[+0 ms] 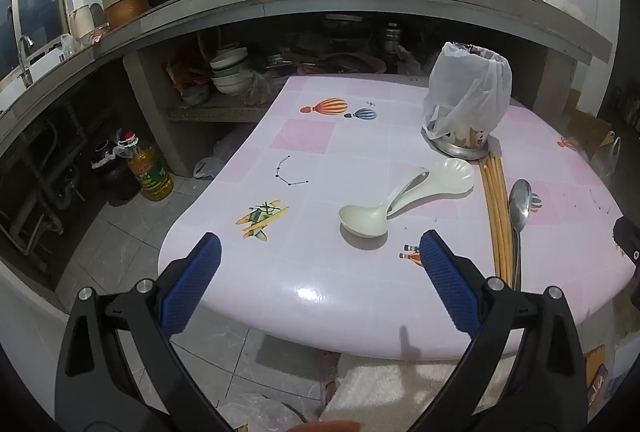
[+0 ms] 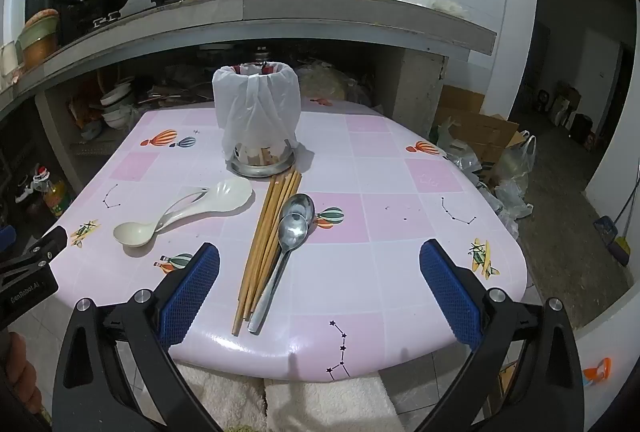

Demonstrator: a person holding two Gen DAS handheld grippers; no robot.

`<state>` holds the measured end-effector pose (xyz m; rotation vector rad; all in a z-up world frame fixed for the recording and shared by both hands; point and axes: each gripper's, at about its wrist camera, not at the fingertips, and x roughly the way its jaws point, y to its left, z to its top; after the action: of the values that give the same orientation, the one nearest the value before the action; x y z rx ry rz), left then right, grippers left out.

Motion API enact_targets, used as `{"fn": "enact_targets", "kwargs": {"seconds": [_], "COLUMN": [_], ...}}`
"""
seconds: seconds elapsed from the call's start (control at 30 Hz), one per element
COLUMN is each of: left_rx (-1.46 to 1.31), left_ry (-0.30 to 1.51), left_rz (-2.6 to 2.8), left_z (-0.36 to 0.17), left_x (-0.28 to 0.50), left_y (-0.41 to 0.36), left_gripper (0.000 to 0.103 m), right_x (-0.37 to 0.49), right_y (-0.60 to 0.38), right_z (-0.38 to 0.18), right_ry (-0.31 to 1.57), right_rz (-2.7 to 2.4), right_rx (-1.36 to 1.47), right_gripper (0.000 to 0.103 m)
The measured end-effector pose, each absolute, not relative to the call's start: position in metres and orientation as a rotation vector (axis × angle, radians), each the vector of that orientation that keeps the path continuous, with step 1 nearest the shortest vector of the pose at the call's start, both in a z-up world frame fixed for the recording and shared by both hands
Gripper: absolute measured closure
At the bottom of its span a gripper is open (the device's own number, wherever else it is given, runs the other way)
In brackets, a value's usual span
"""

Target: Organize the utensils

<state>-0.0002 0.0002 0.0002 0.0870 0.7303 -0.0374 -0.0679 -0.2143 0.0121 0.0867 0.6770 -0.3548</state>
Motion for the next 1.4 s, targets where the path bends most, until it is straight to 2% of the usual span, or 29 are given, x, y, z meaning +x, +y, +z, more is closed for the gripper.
{"fn": "enact_targets", "kwargs": {"seconds": [1.4], "left_rx": [0.082], "left_ry": [0.707], "left_rz": [-0.056], "left_z": [0.028], "left_x": [-0.002], "left_y": [0.002], "left_gripper": [0.008], "right_x": [-0.070], "right_y": [-0.221], "right_z": [0.013], "right_ry": [0.670], "right_rz": [-0.369], "right_rx": [0.097], "right_gripper": [0.005]}}
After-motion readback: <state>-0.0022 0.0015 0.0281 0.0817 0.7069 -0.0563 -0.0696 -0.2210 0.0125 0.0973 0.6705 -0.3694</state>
